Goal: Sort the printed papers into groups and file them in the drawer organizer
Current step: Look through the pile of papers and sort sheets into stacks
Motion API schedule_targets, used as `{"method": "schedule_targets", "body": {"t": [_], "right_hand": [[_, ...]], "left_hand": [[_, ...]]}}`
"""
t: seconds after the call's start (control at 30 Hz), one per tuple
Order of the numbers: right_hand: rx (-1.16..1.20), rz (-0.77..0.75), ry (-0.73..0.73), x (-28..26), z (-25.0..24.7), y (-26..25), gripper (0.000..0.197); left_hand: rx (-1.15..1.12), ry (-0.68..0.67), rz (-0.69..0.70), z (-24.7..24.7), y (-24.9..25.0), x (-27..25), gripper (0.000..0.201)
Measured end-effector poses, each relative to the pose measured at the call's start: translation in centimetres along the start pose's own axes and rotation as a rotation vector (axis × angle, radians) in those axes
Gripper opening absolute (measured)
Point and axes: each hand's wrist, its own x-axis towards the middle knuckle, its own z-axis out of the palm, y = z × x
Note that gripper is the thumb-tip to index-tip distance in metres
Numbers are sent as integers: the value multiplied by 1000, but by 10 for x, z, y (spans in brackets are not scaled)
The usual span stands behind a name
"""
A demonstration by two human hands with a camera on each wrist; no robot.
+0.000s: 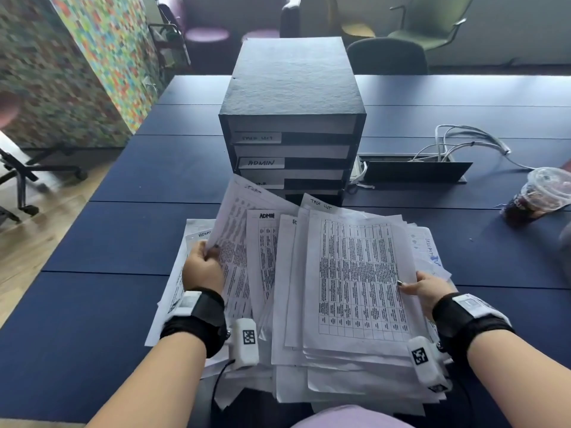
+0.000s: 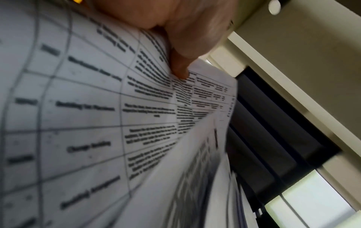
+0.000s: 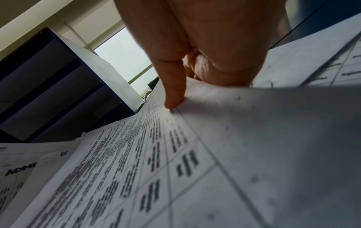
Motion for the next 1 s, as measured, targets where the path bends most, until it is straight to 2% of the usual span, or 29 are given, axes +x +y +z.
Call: {"method": "schedule_targets", "body": {"t": [0.1, 0.2, 0.4, 0.53, 0.63, 0.73, 0.93, 1.0], "right_hand": [[42, -11, 2, -5, 1, -3, 29], [109, -25, -15, -9, 3, -4, 32], [277, -99, -17, -17, -1, -4, 35], [380, -77, 15, -17, -16, 0, 32], [489, -76, 4, -21, -27, 2, 35], [611, -82, -26, -30, -35, -2, 29], [656, -108, -156, -48, -32, -18, 32], [613, -94, -161, -48, -26, -22, 30]], "left_hand": [[-76, 28, 25, -14, -1, 9, 15], [-127, 67, 108, -33, 16, 15, 17], [-148, 293, 359, -64, 87, 25, 14], [-244, 350, 419, -68, 119, 19, 16], [-225, 299, 405, -59, 117, 14, 11], [-180, 201, 301, -37, 91, 14, 7], [-152, -109, 60, 7, 44, -2, 11], [-86, -279, -34, 20, 35, -12, 13]]}}
